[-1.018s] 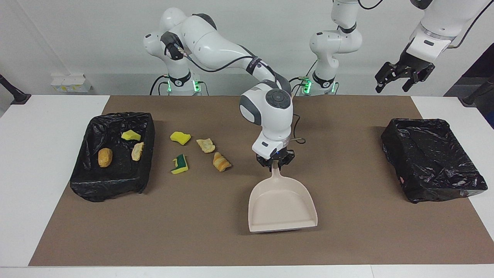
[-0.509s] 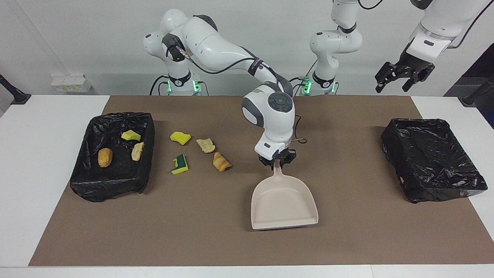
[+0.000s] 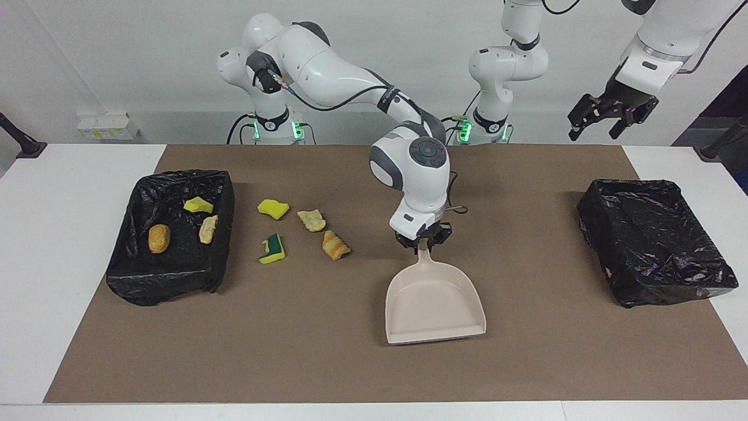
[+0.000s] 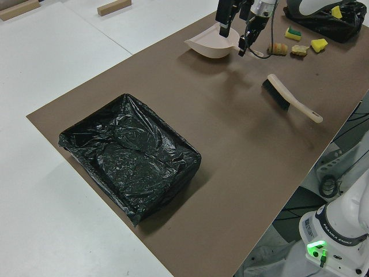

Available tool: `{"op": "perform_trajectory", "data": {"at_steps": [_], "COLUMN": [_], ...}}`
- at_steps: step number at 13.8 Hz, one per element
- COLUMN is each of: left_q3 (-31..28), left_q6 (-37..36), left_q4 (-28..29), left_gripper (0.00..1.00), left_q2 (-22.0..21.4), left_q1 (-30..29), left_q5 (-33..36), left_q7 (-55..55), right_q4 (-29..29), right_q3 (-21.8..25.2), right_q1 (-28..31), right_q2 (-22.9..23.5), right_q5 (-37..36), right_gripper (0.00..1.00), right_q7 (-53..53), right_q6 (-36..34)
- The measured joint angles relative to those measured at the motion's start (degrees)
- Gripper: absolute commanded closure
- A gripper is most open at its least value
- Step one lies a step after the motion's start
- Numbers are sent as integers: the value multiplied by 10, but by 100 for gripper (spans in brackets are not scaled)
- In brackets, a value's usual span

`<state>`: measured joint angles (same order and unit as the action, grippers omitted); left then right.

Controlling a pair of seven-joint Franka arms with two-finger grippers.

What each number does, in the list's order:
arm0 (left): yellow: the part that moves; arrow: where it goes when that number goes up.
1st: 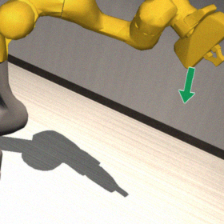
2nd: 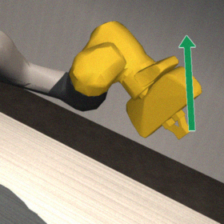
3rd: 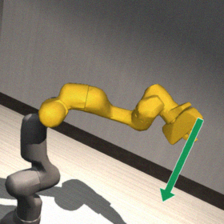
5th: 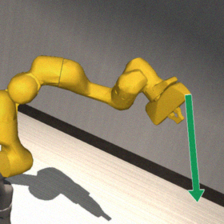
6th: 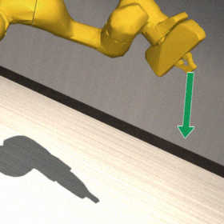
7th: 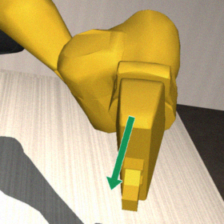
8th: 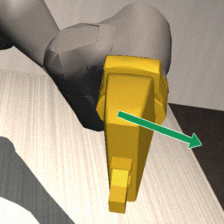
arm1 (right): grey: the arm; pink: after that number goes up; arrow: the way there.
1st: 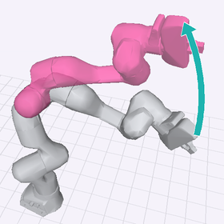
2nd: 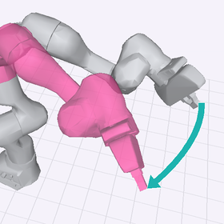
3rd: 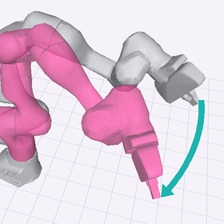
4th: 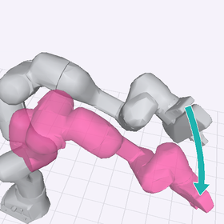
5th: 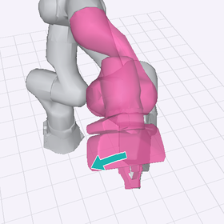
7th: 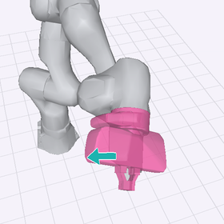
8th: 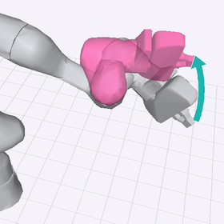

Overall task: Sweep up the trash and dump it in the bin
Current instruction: 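Return the dustpan to the table center with the right gripper and release, then grasp the brush handle with the right gripper and lift it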

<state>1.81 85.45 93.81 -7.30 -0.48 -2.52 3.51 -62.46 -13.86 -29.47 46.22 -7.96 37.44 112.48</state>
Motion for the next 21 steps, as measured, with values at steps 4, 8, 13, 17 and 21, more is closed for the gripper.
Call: {"op": "perform_trajectory", "data": {"at_steps": [4,8,13,17,21], "left_q3": [0,0,0,0,0], "left_q6": [0,0,0,0,0], "left_q4": [0,0,0,0,0], "left_gripper": [0,0,0,0,0], "left_q2": [0,0,0,0,0], "left_q1": [0,0,0,0,0], "left_q5": [0,0,0,0,0], "left_q7": [0,0,0,0,0], "right_q4": [1,-2,-94,-194,-282], "right_q3": [-4,-4,-17,-20,-20], "right_q1": [0,10,-2,-53,-97], "right_q2": [-2,-49,-153,-216,-230], "right_q5": [4,55,115,119,121], "right_gripper": [44,28,7,3,8], "right_q7": [0,12,154,295,404], "right_q6": [-2,-25,-64,-61,2]}}
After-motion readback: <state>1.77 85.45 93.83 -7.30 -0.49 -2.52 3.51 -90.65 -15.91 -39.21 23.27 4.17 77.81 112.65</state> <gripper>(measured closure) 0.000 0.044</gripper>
